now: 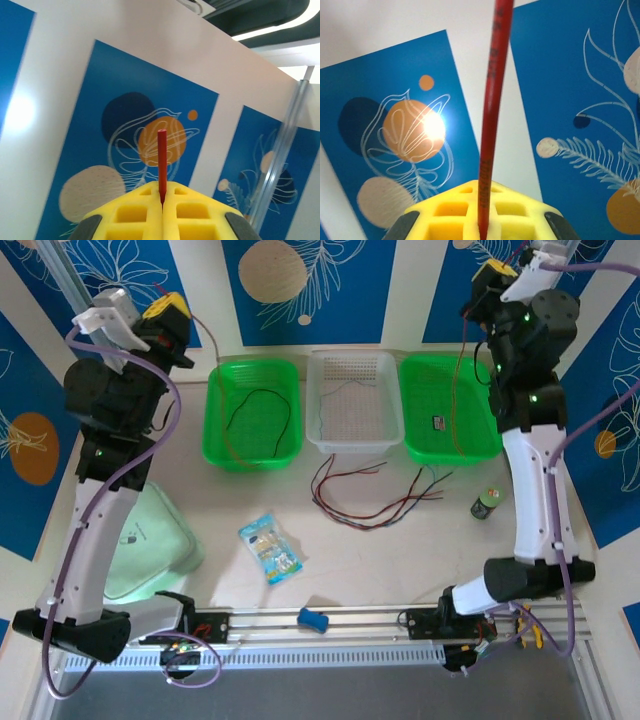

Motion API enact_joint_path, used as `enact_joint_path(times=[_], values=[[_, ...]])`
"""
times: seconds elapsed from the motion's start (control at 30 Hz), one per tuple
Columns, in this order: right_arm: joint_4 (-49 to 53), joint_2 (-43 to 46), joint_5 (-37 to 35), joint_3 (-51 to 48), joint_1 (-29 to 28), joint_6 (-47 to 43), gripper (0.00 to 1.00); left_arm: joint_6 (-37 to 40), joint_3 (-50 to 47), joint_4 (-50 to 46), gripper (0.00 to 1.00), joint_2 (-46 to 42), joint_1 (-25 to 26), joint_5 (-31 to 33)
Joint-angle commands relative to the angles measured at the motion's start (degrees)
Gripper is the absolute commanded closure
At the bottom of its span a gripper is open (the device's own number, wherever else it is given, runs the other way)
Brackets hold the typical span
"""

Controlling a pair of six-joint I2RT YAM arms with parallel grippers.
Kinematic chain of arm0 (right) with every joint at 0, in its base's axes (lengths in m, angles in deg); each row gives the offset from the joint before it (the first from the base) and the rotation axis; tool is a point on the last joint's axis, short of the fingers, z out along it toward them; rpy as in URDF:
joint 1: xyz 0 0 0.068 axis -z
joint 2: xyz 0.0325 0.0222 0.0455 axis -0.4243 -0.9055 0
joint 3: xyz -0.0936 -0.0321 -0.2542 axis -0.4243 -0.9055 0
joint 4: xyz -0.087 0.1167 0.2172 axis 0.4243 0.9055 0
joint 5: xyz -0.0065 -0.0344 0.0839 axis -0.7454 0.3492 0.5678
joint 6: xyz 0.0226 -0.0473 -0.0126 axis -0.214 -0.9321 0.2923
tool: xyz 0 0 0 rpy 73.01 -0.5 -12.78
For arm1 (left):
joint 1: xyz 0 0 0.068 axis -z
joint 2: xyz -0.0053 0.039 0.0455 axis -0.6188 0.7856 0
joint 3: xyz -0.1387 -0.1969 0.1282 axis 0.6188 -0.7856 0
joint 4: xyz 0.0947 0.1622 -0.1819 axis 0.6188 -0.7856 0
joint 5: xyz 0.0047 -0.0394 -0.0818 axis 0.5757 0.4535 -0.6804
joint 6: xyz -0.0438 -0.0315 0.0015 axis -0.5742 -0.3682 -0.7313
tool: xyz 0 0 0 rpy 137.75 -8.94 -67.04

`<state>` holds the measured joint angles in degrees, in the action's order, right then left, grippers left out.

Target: Untangle the cables

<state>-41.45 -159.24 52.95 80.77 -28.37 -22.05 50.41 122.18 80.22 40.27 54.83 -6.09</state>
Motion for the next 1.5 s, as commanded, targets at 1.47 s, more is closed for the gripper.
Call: enact_joint_path(times=[1.47], values=[[23.4, -26.6, 1.7, -13.4, 13.8, 26.0, 1.0, 11.0, 9.9, 1.8, 1.0, 6.7, 19.5, -1.3]])
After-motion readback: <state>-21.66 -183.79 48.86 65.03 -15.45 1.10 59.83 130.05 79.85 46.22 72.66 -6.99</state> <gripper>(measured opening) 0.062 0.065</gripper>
